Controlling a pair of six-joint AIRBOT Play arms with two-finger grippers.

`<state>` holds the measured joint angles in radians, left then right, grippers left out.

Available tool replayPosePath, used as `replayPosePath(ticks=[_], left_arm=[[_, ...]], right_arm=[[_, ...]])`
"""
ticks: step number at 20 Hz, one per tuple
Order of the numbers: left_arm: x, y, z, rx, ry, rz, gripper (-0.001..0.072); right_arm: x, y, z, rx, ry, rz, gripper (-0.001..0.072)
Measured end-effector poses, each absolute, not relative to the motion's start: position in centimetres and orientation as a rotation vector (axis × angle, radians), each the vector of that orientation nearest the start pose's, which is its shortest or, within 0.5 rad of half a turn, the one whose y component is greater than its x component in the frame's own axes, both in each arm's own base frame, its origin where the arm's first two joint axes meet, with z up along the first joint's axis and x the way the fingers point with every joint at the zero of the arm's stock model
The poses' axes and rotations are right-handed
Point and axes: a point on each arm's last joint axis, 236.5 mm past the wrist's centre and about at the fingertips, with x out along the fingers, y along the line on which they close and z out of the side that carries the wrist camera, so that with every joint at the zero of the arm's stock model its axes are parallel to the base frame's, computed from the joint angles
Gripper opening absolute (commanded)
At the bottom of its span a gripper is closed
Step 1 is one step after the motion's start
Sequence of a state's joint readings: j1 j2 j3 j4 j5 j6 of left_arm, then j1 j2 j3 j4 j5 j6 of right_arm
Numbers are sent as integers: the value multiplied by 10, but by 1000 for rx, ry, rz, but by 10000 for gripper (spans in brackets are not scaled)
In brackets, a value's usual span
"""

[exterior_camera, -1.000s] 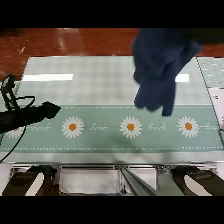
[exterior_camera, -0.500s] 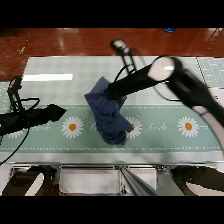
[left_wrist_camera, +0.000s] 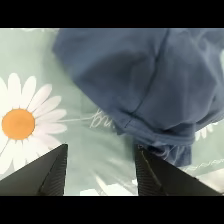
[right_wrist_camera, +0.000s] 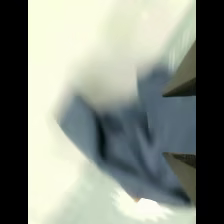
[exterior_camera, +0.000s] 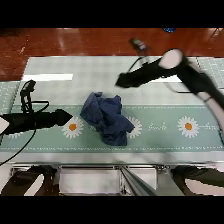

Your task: Fold the shirts.

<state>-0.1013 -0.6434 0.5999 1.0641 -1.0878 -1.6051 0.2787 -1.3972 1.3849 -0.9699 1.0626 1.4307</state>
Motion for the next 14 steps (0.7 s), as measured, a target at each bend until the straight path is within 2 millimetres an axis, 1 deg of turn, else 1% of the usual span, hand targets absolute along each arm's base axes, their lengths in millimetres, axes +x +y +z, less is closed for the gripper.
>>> replayPosePath(ticks=[1, 2, 3, 4, 5, 6, 8, 10, 11, 13, 14], left_arm=[[238, -126, 25, -450, 1163, -324, 509], [237, -126, 17, -478, 1188, -304, 509], [238, -127, 8, -515, 1209, -284, 509], [239, -130, -3, -565, 1231, -265, 509], [242, -135, -13, -617, 1250, -254, 509], [246, -142, -22, -676, 1268, -253, 509], [255, -161, -33, -780, 1292, -296, 509], [267, -182, -36, -891, 1293, -368, 509], [273, -189, -37, -930, 1291, -393, 509], [282, -200, -42, -986, 1292, -428, 508], [287, -204, -45, -1001, 1294, -442, 506]], right_arm=[[416, 197, 95, 284, 1054, 558, 409], [418, 159, 96, 294, 1043, 480, 409], [413, 124, 93, 321, 1042, 407, 409], [402, 98, 82, 350, 1060, 351, 409], [389, 76, 69, 386, 1076, 299, 409], [374, 64, 53, 424, 1095, 268, 409], [341, 53, 19, 489, 1151, 231, 409], [310, 53, -13, 541, 1210, 210, 409], [296, 55, -26, 563, 1237, 206, 409], [275, 59, -48, 598, 1280, 199, 409], [267, 62, -55, 614, 1296, 198, 409]])
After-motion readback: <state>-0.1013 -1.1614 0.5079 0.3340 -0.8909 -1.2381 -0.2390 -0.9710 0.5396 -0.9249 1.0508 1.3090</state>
